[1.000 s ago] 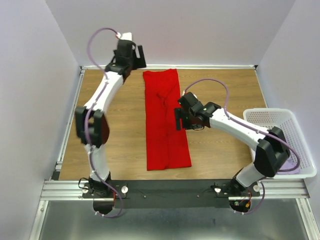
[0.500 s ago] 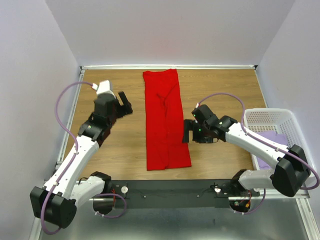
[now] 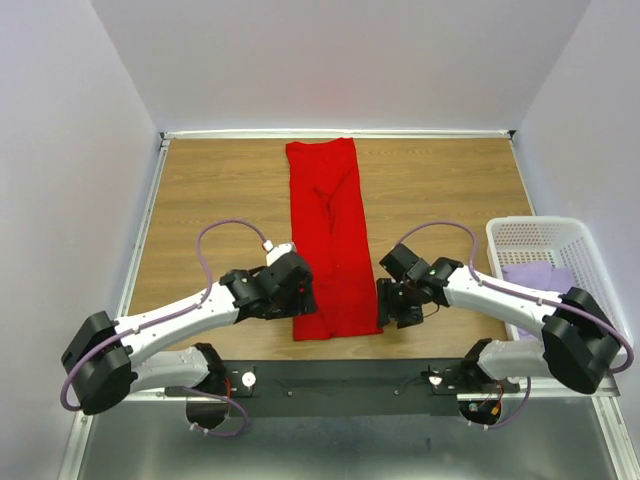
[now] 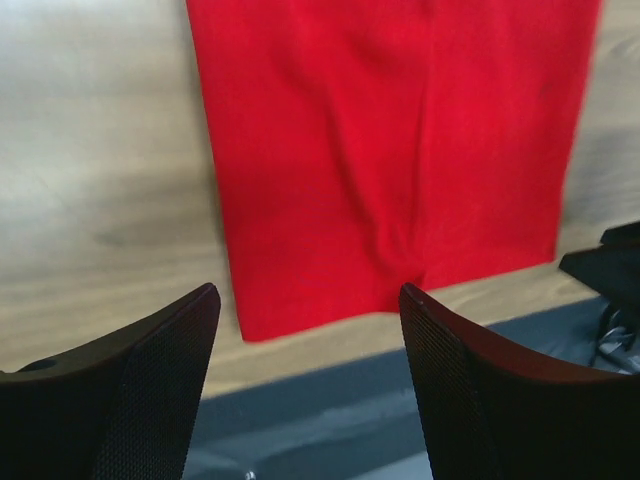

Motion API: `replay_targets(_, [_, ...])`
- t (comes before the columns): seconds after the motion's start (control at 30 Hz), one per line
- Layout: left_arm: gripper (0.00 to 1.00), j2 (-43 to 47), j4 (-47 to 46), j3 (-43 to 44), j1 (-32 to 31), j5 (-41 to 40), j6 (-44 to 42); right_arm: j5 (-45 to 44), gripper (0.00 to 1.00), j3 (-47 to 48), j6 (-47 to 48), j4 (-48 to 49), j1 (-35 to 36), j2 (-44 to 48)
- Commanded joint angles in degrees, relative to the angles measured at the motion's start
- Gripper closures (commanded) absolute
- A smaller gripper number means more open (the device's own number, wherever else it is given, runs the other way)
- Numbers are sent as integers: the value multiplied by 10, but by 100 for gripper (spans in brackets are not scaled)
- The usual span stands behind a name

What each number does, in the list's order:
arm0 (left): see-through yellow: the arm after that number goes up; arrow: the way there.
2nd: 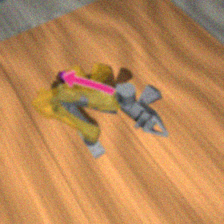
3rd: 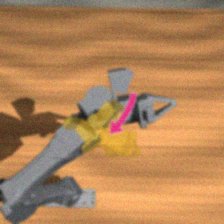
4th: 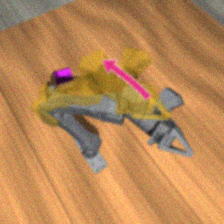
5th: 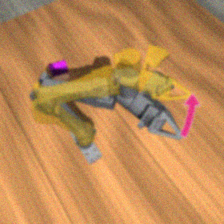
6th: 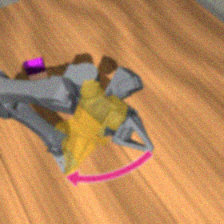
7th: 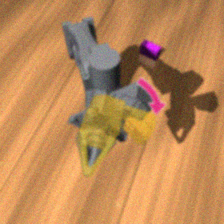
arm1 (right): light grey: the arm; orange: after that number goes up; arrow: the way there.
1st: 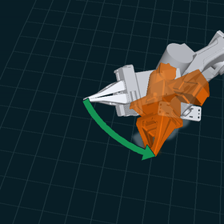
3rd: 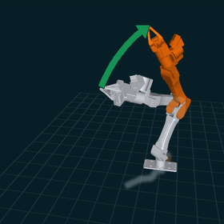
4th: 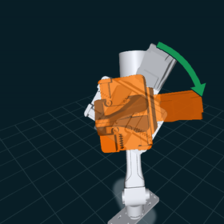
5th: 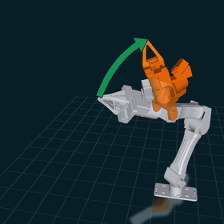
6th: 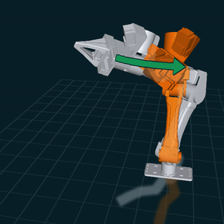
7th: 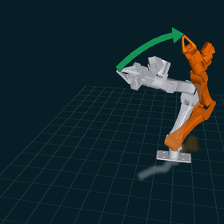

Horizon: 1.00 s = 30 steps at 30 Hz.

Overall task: Fold and stack the t-shirts
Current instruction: Fold the tshirt

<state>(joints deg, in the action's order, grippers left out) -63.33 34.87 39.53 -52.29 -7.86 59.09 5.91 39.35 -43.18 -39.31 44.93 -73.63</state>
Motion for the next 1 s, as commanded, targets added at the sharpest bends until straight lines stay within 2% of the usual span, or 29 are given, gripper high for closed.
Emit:
replay_targets(0.0, [21, -19, 47, 14, -20, -6, 70, 6, 40, 11, -29, 28, 10, -17])
replay_targets(0.3, [23, -27, 37, -22, -20, 25, 66, 9, 41, 36, -46, 49, 31, -84])
replay_targets(0.33, [24, -28, 34, -25, -20, 29, 64, 11, 44, 38, -47, 51, 31, -89])
replay_targets(0.5, [24, -33, 28, -35, -20, 42, 54, 13, 45, 35, -60, 48, 42, -110])
replay_targets(0.53, [24, -36, 26, -37, -20, 44, 51, 14, 50, 30, -64, 45, 42, -110])
replay_targets(0.67, [24, -43, 17, -48, -20, 52, 44, 10, 56, 20, -73, 40, 42, -108])
replay_targets(0.77, [24, -50, 8, -57, -20, 56, 38, 4, 70, 13, -77, 40, 42, -107])
replay_targets(0.8, [24, -53, 5, -57, -20, 58, 37, 0, 81, 10, -79, 40, 42, -107])
replay_targets(0.83, [25, -55, 3, -57, -20, 58, 35, -2, 86, 8, -80, 39, 42, -105])
replay_targets(0.93, [25, -57, 4, -56, -20, 57, 27, -9, 98, 2, -81, 39, 42, -98])
replay_targets(0.97, [28, -58, 4, -57, -20, 55, 27, -11, 99, 1, -83, 38, 42, -95])
